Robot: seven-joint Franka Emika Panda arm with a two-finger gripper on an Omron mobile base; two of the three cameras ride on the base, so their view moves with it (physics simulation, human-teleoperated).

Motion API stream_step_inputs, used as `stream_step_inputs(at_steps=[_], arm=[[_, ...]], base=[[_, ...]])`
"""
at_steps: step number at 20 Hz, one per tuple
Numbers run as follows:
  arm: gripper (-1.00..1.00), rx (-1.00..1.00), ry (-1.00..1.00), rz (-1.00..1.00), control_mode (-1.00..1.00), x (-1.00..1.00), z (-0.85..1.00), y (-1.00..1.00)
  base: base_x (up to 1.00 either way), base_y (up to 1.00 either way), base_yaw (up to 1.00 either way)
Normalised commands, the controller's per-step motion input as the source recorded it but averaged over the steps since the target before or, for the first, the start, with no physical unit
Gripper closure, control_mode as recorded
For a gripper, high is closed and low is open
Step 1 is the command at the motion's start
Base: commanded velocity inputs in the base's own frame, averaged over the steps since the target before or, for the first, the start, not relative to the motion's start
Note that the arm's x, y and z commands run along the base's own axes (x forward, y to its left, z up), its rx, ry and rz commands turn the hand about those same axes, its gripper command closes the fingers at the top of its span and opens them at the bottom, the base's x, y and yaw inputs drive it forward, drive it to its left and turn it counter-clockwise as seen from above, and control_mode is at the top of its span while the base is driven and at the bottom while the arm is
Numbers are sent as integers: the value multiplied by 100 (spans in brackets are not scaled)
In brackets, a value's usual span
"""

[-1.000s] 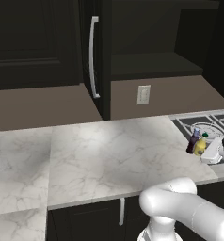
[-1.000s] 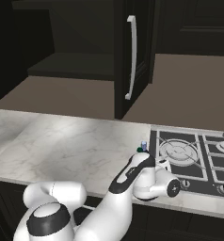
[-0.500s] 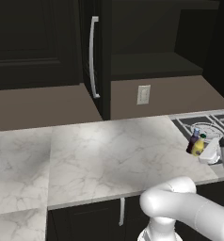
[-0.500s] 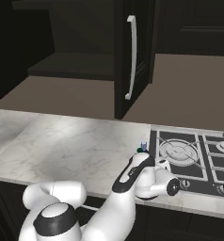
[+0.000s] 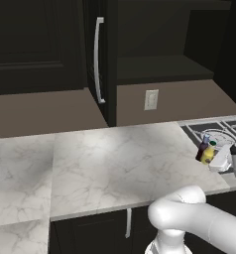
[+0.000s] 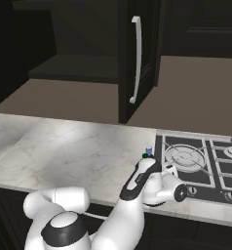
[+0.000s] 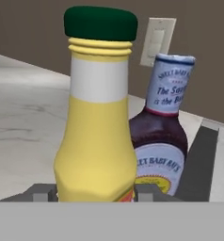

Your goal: Take 2 condiments from the cabinet and move them on the counter near the stove.Make sure the condiments are lined up with each other, next to each other.

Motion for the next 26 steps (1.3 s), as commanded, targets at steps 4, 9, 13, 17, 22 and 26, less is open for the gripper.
stream_step_inputs(at_steps=[4, 9, 13, 17, 22, 26], arm=[[100, 0, 0, 0, -100, 8, -11, 0], [100, 0, 0, 0, -100, 1, -12, 0], [-100, 0, 0, 0, -100, 0, -18, 0], [-100, 0, 0, 0, -100, 0, -3, 0], [-100, 0, 0, 0, -100, 2, 0, 0], [-100, 0, 0, 0, -100, 0, 0, 0]], base=[[0, 0, 0], [0, 0, 0], [0, 0, 0], [0, 0, 0], [0, 0, 0], [0, 0, 0]])
